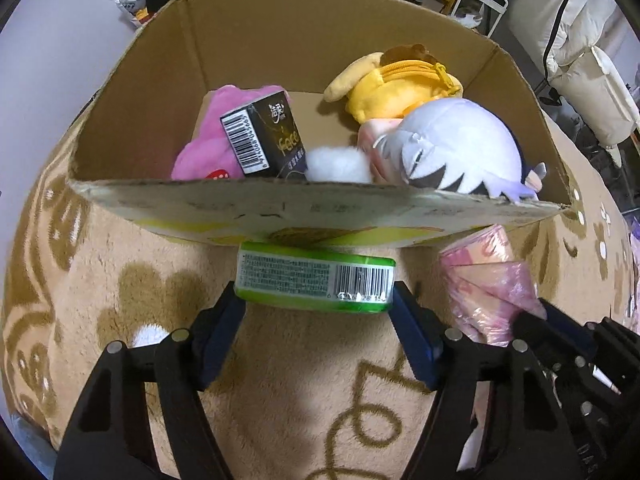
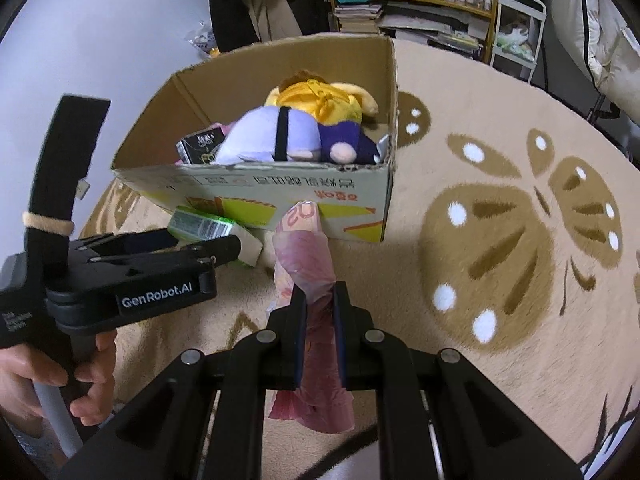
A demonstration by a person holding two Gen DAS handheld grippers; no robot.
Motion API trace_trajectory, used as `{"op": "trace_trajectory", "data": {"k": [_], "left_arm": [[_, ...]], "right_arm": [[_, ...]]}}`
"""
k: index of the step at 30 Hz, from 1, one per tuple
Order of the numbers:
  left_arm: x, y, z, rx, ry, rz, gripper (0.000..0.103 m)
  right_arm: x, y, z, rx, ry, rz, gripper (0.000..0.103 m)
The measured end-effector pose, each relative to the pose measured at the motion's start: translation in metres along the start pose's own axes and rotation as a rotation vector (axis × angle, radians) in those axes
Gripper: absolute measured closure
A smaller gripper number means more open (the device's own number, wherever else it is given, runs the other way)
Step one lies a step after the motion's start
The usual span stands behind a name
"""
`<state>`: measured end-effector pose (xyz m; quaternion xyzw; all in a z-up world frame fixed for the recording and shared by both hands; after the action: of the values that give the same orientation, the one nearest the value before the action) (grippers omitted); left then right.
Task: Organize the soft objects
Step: 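Carry the green tissue pack and pink bundle over the box with both grippers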
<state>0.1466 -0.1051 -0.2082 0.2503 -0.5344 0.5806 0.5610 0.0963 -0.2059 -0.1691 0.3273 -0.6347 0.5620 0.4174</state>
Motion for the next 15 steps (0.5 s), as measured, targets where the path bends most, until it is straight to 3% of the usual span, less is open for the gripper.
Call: {"op": "trace_trajectory", "data": {"k": [7, 15], "left_arm": [[0.026, 0.016, 0.001, 0.010, -0.039, 0.066, 0.031], [0.089, 0.015, -0.003, 0.001, -0.103, 0.198, 0.031]], "right_arm": [[0.023, -0.003, 0.002, -0.007, -0.004, 0.062, 0.090], [0.056, -0.002, 0.009, -0.032, -0.024, 0.139, 0.090]]}}
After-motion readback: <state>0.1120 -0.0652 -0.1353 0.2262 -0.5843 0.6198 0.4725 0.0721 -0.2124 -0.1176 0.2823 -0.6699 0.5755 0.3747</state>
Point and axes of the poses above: each gripper's, at about its wrist camera, not at the fingertips, and x roughly against the way its jaws point, z to its right, y to its underside, the point moved 5 cm from there along -x, roughly the way its jaws point, and after that the axes turned 11 degrees about y, right-handed, at the moved point
